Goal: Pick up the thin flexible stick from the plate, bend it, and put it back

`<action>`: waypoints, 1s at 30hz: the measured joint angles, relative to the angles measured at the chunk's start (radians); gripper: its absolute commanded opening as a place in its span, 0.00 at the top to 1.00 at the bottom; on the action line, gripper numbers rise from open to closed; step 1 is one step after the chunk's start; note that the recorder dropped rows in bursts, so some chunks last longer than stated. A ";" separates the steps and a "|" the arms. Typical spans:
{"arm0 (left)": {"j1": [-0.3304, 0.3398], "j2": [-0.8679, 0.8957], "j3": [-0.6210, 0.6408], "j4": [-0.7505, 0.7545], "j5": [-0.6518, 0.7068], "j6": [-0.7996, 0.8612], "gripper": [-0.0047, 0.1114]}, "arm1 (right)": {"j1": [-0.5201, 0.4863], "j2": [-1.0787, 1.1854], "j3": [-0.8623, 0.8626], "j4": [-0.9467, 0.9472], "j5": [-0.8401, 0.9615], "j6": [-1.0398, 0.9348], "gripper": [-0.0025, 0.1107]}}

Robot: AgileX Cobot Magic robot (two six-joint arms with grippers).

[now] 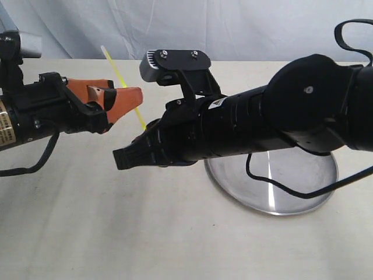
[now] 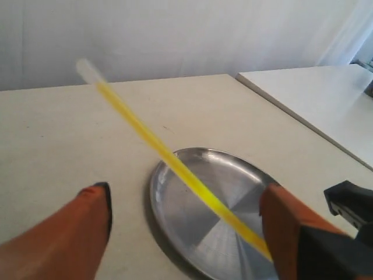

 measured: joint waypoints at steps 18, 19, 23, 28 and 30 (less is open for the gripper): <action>0.000 0.000 0.000 -0.017 0.040 0.004 0.36 | -0.145 0.039 0.046 -0.019 -0.081 0.042 0.99; 0.000 0.000 0.000 -0.017 0.039 0.004 0.36 | -0.155 0.039 0.048 -0.026 -0.078 0.042 0.99; 0.000 0.000 0.000 -0.017 0.041 0.004 0.36 | -0.190 0.039 0.075 -0.045 -0.069 0.044 0.99; 0.000 0.000 0.000 -0.017 0.041 0.004 0.36 | -0.228 0.039 0.118 -0.056 -0.067 0.046 0.99; 0.000 0.000 0.000 -0.017 0.041 0.004 0.36 | -0.232 0.039 0.136 -0.060 -0.065 0.048 0.99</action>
